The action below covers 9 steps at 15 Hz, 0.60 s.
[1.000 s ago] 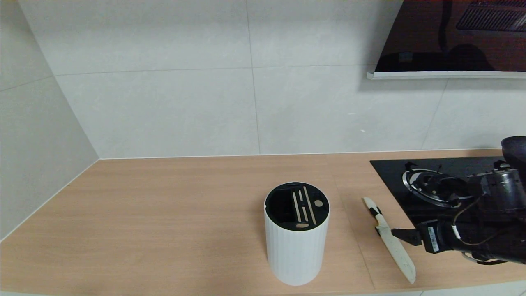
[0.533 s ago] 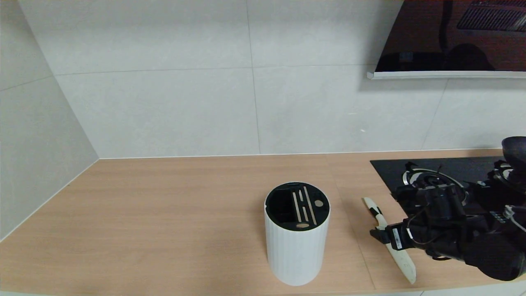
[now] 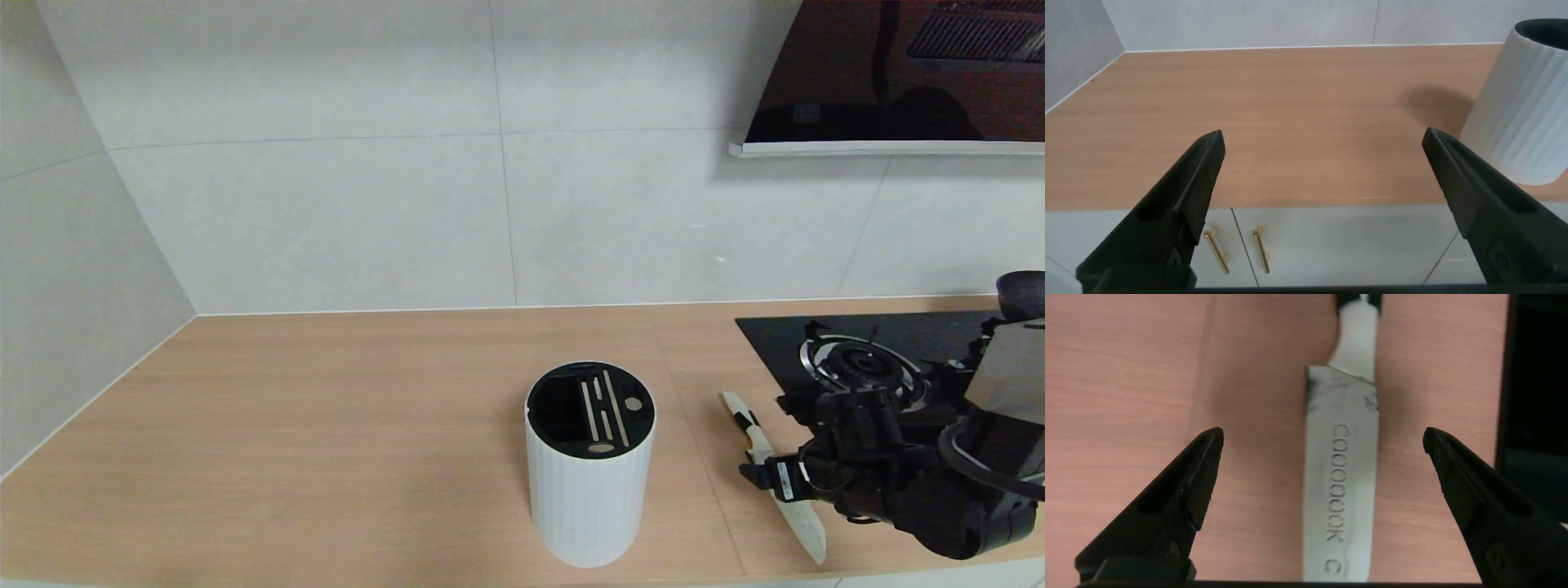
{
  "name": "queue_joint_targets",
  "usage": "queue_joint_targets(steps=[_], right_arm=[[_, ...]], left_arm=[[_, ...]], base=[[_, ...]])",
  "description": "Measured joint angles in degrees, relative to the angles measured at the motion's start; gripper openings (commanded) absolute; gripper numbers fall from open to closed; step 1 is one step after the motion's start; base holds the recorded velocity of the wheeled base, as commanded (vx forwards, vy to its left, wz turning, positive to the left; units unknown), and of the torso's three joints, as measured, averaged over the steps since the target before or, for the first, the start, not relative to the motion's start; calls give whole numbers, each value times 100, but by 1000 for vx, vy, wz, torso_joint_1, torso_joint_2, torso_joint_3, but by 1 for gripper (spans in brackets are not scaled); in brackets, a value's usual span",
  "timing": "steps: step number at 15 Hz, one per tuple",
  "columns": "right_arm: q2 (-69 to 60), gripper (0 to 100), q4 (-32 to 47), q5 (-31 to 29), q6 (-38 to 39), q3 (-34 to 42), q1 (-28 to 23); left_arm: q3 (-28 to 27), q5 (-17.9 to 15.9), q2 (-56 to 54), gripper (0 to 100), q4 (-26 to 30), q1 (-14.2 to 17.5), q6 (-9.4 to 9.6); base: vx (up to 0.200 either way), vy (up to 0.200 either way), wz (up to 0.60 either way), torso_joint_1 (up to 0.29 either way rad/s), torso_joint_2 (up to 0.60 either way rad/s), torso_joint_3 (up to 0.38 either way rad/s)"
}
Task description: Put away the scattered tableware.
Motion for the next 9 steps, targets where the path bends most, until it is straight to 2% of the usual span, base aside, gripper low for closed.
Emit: queue_joint_targets(steps=[9], right_arm=[[590, 100, -699, -28, -4, -52, -89]], left_arm=[[0, 0, 0, 100, 0, 2, 0]], base=[[0, 0, 0, 0, 0, 0]])
